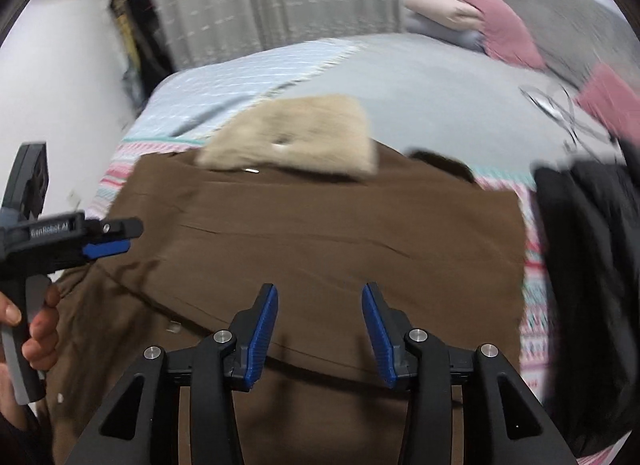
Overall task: Fold large clothes
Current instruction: 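Lay the folded side down and open the right gripper, then move both grippers to the coat hem and close them on it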
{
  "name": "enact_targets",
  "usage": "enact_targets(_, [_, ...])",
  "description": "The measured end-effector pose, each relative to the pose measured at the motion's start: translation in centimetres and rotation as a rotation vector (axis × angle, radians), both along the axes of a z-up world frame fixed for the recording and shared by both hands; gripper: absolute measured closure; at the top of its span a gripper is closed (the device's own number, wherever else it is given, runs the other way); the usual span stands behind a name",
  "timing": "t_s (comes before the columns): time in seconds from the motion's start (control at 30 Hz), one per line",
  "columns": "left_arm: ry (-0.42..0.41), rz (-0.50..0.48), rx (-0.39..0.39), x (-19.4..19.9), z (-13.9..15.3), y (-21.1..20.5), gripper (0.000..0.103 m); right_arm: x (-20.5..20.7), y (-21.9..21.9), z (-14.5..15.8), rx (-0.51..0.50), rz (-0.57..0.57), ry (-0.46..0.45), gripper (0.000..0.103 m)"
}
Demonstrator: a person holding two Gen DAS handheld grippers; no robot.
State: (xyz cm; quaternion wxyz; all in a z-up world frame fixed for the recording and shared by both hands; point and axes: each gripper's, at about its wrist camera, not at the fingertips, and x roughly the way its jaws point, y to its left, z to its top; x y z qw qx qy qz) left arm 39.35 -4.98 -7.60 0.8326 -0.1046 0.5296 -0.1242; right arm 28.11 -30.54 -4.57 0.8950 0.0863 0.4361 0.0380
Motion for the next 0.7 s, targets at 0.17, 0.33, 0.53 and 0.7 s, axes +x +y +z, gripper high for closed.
enact_targets(0.17, [-0.061,-0.066,0.198,-0.5,-1.7,-2.1,0.041,1.8,-3.2,-6.5,0.085,-0.023,0.155,0.061])
enact_targets(0.33, [-0.047,-0.049,0.190,0.0,-1.3,-0.8,0.041,2.2,-2.8,-5.0,0.042,-0.004,0.172,0.061])
enact_targets(0.53, [-0.036,0.001,0.201,0.2,-1.5,1.8,0.041,5.9,-7.6,-1.9,0.041,-0.125,0.058,0.061])
enact_targets(0.7, [-0.037,-0.017,0.205,0.2,-1.6,1.7,0.041,10.7,-10.4,-6.5,0.018,-0.214,0.143,0.063])
